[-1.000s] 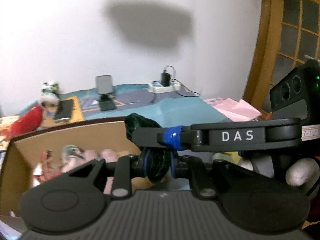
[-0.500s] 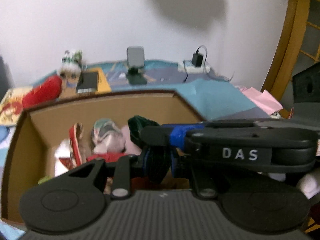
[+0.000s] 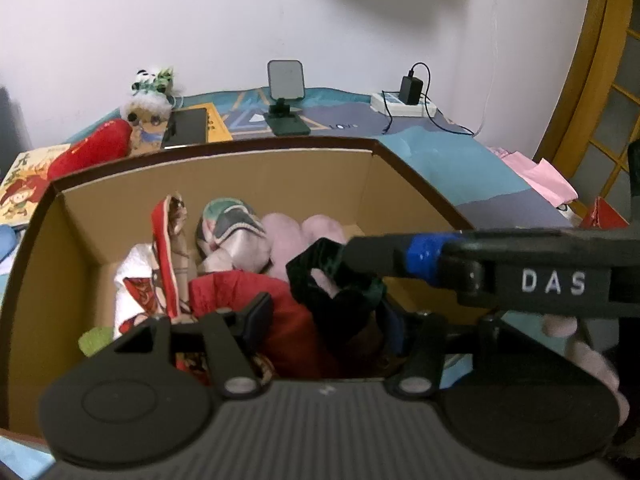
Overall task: Organize soft objects
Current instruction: 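Carry the black cloth into the brown box and open the right gripper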
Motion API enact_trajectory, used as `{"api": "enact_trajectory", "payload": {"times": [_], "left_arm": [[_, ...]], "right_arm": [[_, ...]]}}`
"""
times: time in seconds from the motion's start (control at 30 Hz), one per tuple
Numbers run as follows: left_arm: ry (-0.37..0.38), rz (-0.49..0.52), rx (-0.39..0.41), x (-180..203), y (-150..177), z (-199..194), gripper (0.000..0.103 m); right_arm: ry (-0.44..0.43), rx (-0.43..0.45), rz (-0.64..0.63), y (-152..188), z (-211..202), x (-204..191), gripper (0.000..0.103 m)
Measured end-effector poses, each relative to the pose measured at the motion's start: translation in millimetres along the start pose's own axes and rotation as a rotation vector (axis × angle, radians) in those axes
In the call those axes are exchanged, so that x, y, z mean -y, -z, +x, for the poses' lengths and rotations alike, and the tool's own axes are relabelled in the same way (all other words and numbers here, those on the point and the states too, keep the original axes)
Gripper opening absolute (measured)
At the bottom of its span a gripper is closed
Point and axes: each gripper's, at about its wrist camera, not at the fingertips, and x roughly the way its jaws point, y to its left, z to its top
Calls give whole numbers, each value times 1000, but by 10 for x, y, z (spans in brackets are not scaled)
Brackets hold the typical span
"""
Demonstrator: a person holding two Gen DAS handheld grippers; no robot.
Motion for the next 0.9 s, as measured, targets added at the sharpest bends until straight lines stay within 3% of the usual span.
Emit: {"api": "enact_trajectory", "payload": {"times": [0.9], "left_arm": [[-224, -75, 17, 394, 99, -471, 62]], "right_arm": [[-130, 2, 35, 142, -378, -2, 12]]}}
